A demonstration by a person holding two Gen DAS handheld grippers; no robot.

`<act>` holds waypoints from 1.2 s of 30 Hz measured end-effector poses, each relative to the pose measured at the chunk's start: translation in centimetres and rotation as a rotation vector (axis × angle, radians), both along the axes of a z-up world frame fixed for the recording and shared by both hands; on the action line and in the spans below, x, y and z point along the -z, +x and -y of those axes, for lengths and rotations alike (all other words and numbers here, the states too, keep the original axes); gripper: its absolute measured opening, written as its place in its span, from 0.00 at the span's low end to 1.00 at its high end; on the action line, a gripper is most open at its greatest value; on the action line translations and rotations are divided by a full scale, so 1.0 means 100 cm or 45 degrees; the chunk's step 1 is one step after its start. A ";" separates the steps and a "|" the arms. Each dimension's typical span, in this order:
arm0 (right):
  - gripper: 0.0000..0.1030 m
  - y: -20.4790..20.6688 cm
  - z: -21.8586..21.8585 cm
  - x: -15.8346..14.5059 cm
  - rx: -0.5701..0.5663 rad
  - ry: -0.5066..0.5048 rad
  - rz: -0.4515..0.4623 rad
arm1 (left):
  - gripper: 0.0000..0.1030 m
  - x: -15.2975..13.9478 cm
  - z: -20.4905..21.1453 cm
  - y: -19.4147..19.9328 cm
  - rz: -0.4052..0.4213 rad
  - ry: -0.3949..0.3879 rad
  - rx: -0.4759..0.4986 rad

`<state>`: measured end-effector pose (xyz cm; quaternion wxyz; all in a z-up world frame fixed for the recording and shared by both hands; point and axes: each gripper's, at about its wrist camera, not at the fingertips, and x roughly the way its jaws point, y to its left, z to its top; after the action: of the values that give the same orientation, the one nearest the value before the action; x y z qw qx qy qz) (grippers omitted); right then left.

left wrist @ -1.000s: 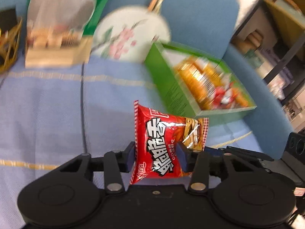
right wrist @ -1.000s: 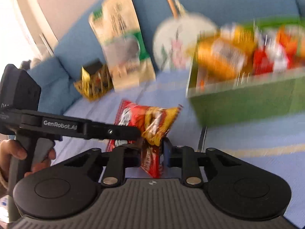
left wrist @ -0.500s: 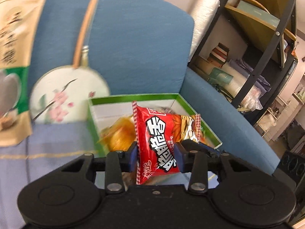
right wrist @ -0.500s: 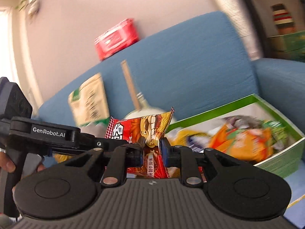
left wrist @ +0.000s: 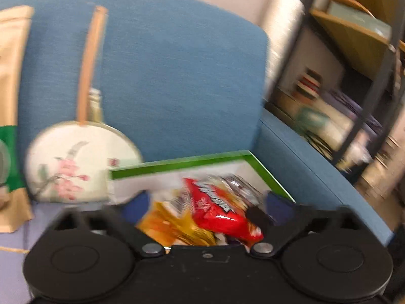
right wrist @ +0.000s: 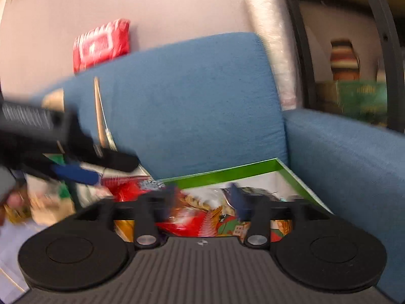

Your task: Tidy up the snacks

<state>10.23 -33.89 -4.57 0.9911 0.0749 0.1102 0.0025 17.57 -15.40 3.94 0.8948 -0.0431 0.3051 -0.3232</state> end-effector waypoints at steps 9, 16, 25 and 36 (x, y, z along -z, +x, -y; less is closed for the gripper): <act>1.00 -0.028 -0.013 -0.008 -0.014 0.007 -0.020 | 1.00 -0.004 -0.044 -0.025 0.022 -0.008 -0.090; 1.00 -0.059 -0.033 -0.020 0.116 -0.081 -0.097 | 1.00 0.005 -0.063 -0.077 0.057 0.143 -0.265; 1.00 -0.100 -0.044 0.013 0.284 -0.147 -0.275 | 1.00 0.040 -0.062 -0.134 0.037 0.300 -0.336; 1.00 -0.092 -0.046 0.023 0.288 -0.203 -0.350 | 1.00 0.054 -0.049 -0.137 0.017 0.400 -0.375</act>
<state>1.02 -29.31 -6.86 0.9635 0.0077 0.2351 -0.1279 3.88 -10.49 -1.49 0.9300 0.0549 0.3364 -0.1378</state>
